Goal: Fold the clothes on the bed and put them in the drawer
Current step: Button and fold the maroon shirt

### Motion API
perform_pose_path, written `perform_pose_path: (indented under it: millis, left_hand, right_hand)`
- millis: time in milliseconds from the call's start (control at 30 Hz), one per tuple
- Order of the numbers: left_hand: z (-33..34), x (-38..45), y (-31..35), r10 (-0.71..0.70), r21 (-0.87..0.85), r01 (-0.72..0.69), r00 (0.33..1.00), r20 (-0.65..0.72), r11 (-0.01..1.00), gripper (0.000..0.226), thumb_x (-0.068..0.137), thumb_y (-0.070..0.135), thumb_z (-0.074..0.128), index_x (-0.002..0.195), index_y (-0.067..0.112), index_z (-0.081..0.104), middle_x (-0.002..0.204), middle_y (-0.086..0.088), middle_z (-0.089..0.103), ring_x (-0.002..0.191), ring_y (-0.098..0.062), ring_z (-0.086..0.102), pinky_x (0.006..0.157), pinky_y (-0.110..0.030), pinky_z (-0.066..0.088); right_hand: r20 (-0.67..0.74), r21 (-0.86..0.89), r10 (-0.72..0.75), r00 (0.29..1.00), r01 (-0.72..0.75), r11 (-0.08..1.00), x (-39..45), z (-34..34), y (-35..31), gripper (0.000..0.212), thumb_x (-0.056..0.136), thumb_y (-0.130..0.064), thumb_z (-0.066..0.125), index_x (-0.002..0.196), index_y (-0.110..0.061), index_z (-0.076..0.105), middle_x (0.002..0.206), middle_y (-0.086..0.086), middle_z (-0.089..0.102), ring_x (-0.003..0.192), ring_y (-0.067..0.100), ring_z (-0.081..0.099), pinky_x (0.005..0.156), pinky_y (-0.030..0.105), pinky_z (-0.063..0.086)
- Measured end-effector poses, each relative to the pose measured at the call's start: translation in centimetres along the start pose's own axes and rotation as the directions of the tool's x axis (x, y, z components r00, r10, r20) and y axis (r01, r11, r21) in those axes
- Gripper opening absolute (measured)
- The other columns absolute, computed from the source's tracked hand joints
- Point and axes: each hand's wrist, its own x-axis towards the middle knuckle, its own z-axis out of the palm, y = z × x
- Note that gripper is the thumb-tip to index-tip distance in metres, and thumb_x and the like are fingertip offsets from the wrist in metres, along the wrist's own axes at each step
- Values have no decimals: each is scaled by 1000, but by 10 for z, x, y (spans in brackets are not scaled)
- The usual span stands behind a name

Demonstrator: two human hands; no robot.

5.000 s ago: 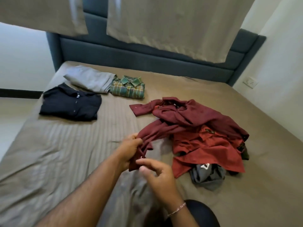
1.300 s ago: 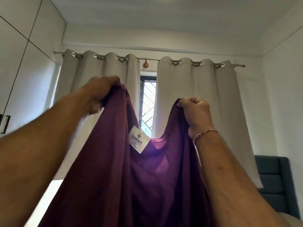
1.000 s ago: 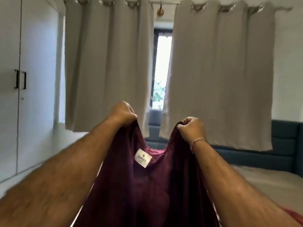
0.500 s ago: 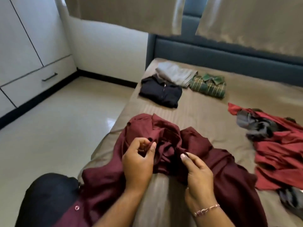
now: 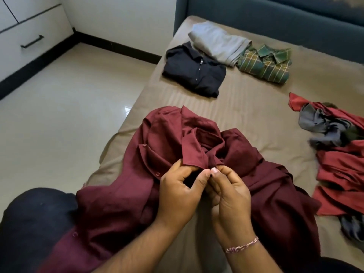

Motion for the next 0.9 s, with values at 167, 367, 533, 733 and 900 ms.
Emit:
perform_pose_path:
  millis: [167, 367, 533, 733, 900]
  left_hand:
    - [1, 0, 0, -3, -66, 4, 1000, 7, 998, 18, 100, 26, 67, 94, 15, 80, 98, 7, 72, 93, -19, 72, 79, -27, 57]
    - [4, -6, 3, 37, -87, -31, 997, 68, 996, 14, 94, 11, 74, 107, 12, 81, 110, 4, 73, 106, -16, 72, 92, -23, 55]
    - [4, -1, 10, 12, -65, -11, 1000, 19, 998, 7, 90, 16, 79, 95, 12, 80, 101, 4, 71, 98, -16, 71, 86, -22, 55]
    - [-4, 13, 21, -131, -83, 124, 988, -76, 989, 9, 87, 14, 84, 80, 16, 79, 94, 2, 73, 88, -13, 73, 80, -19, 55]
    - [-10, 7, 27, -177, -116, 174, 984, -15, 978, 8, 89, 11, 81, 81, 14, 80, 98, 0, 72, 92, -10, 72, 82, -13, 52]
  right_hand:
    - [33, 38, -7, 999, 6, 999, 2, -1, 1, 9, 90, -2, 67, 86, -8, 71, 82, 12, 73, 75, 18, 71, 71, 26, 62]
    - [81, 124, -39, 996, 29, 992, 2, -3, 3, 13, 84, -10, 68, 95, -3, 67, 86, 13, 73, 76, 19, 71, 69, 25, 61]
    - [119, 162, -55, 991, 35, 986, 0, -7, 3, 5, 85, -10, 67, 90, -8, 68, 85, 11, 71, 75, 17, 70, 70, 24, 61]
    - [119, -53, -342, 932, 350, 935, -3, -10, 6, 17, 76, -20, 79, 92, -13, 80, 98, 10, 79, 94, 22, 73, 91, 33, 60]
    - [187, -131, -442, 877, 468, 874, -8, -8, 10, 23, 84, 1, 73, 97, -16, 80, 96, 6, 80, 92, 18, 76, 86, 30, 61]
